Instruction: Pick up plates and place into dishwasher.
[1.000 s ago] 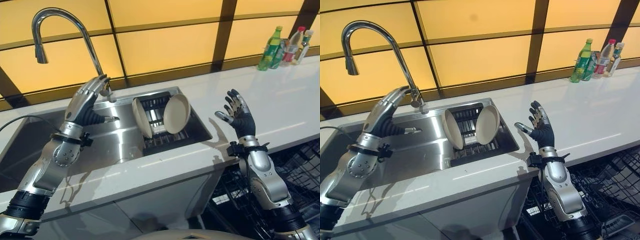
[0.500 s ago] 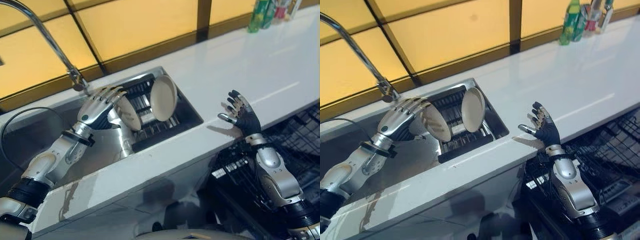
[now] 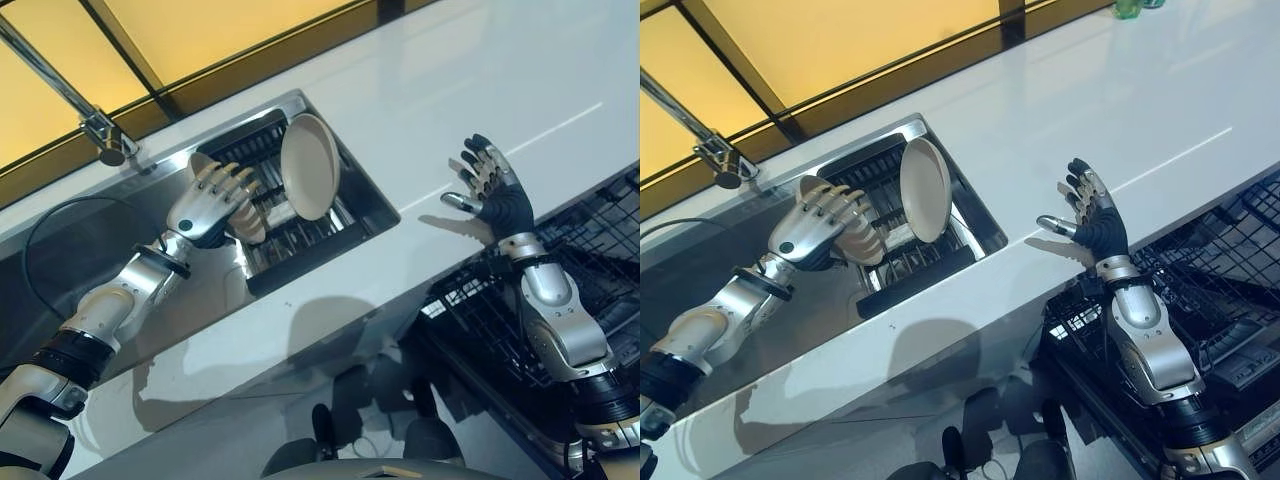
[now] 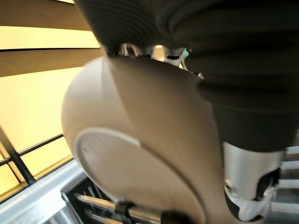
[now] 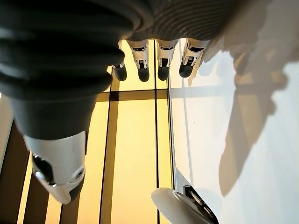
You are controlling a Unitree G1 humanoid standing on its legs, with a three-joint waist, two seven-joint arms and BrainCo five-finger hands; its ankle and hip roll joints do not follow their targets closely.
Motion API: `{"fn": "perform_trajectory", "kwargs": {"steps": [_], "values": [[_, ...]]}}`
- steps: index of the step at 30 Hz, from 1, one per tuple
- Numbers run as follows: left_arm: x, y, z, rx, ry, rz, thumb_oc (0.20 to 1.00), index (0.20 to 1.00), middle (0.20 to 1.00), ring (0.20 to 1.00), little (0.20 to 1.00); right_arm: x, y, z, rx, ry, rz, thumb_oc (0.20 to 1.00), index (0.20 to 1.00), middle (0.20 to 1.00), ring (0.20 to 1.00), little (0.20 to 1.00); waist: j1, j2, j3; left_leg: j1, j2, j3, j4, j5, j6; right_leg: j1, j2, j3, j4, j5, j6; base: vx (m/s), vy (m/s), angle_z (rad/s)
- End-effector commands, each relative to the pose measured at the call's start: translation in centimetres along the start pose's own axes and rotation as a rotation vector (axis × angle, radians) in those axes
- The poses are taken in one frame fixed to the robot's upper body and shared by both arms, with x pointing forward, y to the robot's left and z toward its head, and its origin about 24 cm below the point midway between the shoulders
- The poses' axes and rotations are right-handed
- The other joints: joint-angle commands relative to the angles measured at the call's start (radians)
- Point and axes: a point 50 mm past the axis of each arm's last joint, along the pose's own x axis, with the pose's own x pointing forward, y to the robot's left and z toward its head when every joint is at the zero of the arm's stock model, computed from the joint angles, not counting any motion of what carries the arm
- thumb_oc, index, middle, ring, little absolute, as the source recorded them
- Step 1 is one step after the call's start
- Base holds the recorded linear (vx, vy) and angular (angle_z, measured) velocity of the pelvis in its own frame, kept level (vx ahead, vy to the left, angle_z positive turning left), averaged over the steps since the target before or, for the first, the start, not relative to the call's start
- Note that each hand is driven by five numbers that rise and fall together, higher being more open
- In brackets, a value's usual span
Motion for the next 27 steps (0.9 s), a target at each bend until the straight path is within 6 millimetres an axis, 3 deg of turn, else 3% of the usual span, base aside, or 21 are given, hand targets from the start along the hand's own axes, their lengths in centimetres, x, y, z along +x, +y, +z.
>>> {"fn": "perform_trajectory", "kwargs": {"steps": [1, 3, 4, 5, 6, 19, 27], "values": [[0.7, 1.4, -3.1, 0.133, 0.074, -0.026, 1.000, 1.000, 1.000, 1.000, 1.000, -0.3, -1.0, 0.6, -0.033, -0.010, -0.006, 1.000, 1.000, 1.000, 1.000, 1.000, 0.000, -0.027, -0.003, -0.054, -0.100, -0.061, 0.063, -0.050, 0.077, -0.022, -0.006, -0.039, 0.047, -0.037, -0.007, 0.10, 0.064, -0.02], [0.5, 1.4, -3.2, 0.145, 0.064, -0.048, 0.959, 0.959, 0.959, 0.959, 0.959, -0.4, -1.2, 0.5, -0.038, 0.003, -0.004, 1.000, 1.000, 1.000, 1.000, 1.000, 0.000, -0.022, -0.009, -0.048, -0.102, -0.062, 0.065, -0.051, 0.078, -0.015, -0.010, -0.040, 0.048, -0.039, -0.006, 0.10, 0.048, -0.01], [0.5, 1.4, -3.1, 0.151, 0.059, -0.058, 0.636, 0.636, 0.636, 0.636, 0.636, -0.5, -1.3, 0.4, -0.039, 0.009, -0.002, 1.000, 1.000, 1.000, 1.000, 1.000, 0.001, -0.021, -0.011, -0.045, -0.103, -0.062, 0.066, -0.052, 0.078, -0.012, -0.012, -0.042, 0.050, -0.040, -0.005, 0.10, 0.043, 0.00], [0.5, 1.4, -3.0, 0.155, 0.051, -0.074, 0.235, 0.235, 0.235, 0.235, 0.235, -0.6, -1.4, 0.5, -0.040, 0.014, 0.000, 1.000, 1.000, 1.000, 1.000, 1.000, 0.001, -0.020, -0.015, -0.042, -0.104, -0.063, 0.068, -0.052, 0.079, -0.009, -0.014, -0.043, 0.052, -0.042, -0.005, 0.09, 0.032, 0.00], [0.4, 1.4, -3.0, 0.159, 0.046, -0.083, 0.200, 0.200, 0.200, 0.200, 0.200, -0.7, -1.5, 0.5, -0.040, 0.017, 0.001, 1.000, 1.000, 1.000, 1.000, 1.000, 0.002, -0.020, -0.016, -0.041, -0.105, -0.065, 0.069, -0.053, 0.079, -0.006, -0.015, -0.044, 0.053, -0.043, -0.005, 0.07, 0.022, 0.01], [-1.7, 0.8, -3.1, 0.180, 0.035, -0.132, 0.200, 0.200, 0.200, 0.200, 0.200, -2.6, -2.2, -0.5, -0.043, 0.099, -0.002, 1.000, 1.000, 1.000, 1.000, 1.000, 0.025, -0.009, -0.067, 0.000, -0.109, -0.084, 0.075, -0.052, 0.075, 0.043, -0.029, -0.069, 0.057, -0.046, -0.006, 0.07, 0.015, 0.03], [-2.7, 1.5, -3.8, 0.170, 0.089, -0.091, 0.200, 0.200, 0.200, 0.200, 0.200, -3.4, -2.5, -0.9, -0.037, 0.134, -0.010, 1.000, 1.000, 1.000, 1.000, 1.000, 0.036, -0.001, -0.096, 0.027, -0.111, -0.100, 0.072, -0.055, 0.069, 0.074, -0.038, -0.091, 0.056, -0.056, -0.004, 0.04, 0.003, 0.07]]}}
